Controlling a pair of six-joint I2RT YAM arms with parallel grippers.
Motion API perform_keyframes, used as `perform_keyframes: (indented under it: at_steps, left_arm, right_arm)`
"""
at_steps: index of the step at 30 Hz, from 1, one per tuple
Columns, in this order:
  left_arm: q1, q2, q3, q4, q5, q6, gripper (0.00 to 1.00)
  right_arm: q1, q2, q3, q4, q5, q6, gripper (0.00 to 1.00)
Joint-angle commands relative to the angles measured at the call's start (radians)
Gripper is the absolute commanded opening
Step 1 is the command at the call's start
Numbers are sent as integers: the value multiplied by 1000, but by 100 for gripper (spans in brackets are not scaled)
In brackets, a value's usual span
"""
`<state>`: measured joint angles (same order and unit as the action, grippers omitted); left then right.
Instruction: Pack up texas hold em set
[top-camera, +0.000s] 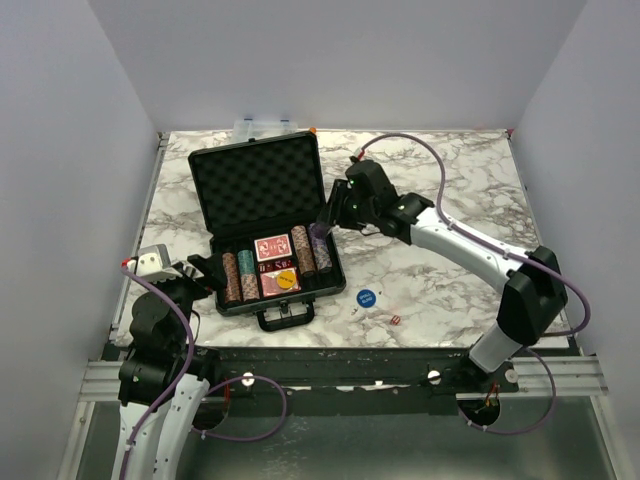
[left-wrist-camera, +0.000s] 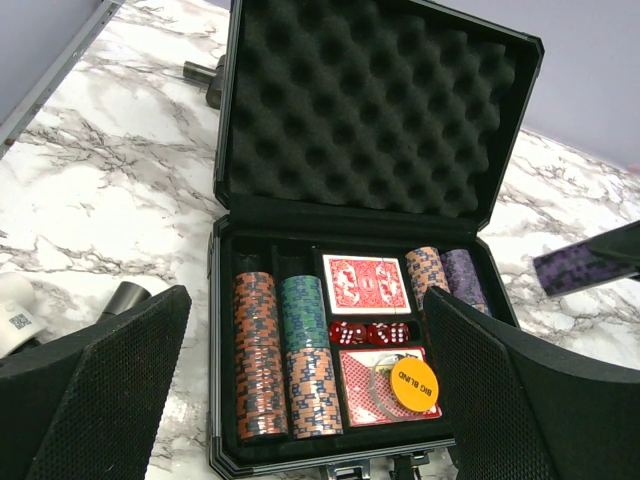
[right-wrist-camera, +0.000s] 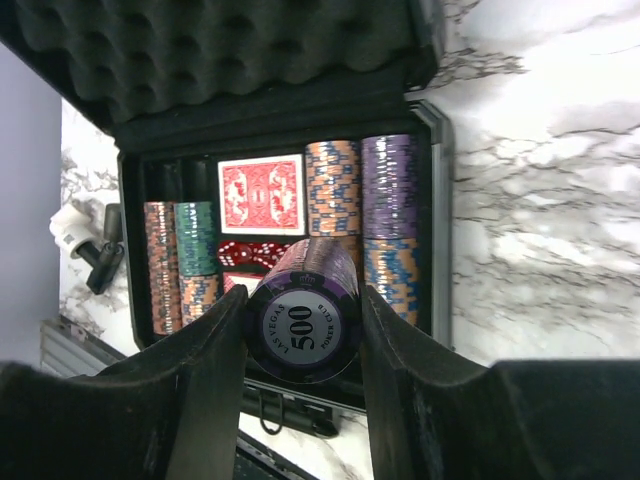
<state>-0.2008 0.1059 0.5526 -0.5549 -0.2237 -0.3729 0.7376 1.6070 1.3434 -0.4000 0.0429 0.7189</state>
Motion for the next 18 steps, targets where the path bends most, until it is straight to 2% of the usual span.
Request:
perform_keyframes:
  at_steps: [1, 18]
  left_arm:
    - [-5, 7, -10, 15, 24, 14, 99]
    - [-5, 14, -10, 17, 26, 15, 99]
  right_arm:
    - [47, 58, 65, 134, -34, 46, 1]
    - [164, 383, 235, 307, -163, 159, 1]
